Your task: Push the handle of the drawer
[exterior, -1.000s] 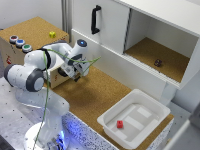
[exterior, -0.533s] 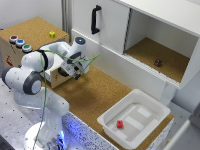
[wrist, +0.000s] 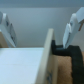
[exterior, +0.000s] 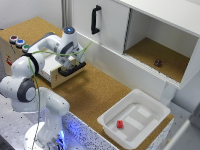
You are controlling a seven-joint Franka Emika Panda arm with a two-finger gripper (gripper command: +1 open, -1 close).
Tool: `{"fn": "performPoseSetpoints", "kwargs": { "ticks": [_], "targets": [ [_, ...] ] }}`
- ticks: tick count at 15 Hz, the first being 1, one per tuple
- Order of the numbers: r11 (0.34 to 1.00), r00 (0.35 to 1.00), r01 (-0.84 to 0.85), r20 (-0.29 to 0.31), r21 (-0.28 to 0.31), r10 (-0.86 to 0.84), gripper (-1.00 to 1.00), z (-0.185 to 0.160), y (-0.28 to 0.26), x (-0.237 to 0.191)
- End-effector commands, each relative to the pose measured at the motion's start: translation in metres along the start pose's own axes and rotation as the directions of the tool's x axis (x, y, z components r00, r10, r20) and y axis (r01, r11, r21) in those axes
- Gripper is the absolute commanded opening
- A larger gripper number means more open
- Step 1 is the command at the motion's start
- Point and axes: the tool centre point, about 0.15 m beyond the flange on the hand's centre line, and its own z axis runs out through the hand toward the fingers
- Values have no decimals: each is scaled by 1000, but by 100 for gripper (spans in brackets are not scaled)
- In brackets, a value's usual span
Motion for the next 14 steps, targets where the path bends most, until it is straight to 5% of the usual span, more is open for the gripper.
{"fn": "performPoseSetpoints", "kwargs": {
  "ticks": [1, 5, 10, 14],
  "targets": [
    [987, 988, 154, 37, -47, -153, 100, 1, -59, 41],
    [946, 945, 322, 49, 34, -323, 100, 13, -105, 82],
    [819, 817, 553, 98, 152, -569, 100, 37, -168, 149],
    [726, 714, 654, 146, 212, -685, 100, 52, -206, 160]
  ]
}}
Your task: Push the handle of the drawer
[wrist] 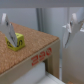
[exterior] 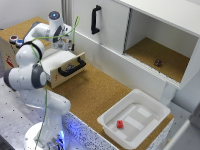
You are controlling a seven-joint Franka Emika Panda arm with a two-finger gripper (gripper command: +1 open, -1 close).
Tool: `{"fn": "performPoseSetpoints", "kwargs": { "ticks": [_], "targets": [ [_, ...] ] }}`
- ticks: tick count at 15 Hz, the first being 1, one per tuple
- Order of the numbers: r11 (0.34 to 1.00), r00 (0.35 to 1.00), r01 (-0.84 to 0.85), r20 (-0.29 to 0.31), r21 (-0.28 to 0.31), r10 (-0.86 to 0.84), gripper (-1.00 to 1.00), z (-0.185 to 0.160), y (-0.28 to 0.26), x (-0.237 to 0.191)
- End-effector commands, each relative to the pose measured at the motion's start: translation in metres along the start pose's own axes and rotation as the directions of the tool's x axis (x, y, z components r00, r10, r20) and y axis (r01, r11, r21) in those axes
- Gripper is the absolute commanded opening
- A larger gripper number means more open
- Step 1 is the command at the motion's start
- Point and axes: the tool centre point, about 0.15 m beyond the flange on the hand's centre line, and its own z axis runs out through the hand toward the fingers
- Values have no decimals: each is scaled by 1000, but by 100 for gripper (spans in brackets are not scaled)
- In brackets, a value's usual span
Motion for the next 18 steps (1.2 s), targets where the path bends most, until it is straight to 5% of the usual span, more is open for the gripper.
{"fn": "performPoseSetpoints", "kwargs": {
  "ticks": [1, 10, 18],
  "targets": [
    [977, 942, 195, 261, 86, -211, 100, 35, -24, 75],
    [791, 730, 575, 304, 210, -612, 100, 60, -84, 87],
    [699, 608, 645, 346, 309, -714, 100, 92, -67, 92]
  ]
}}
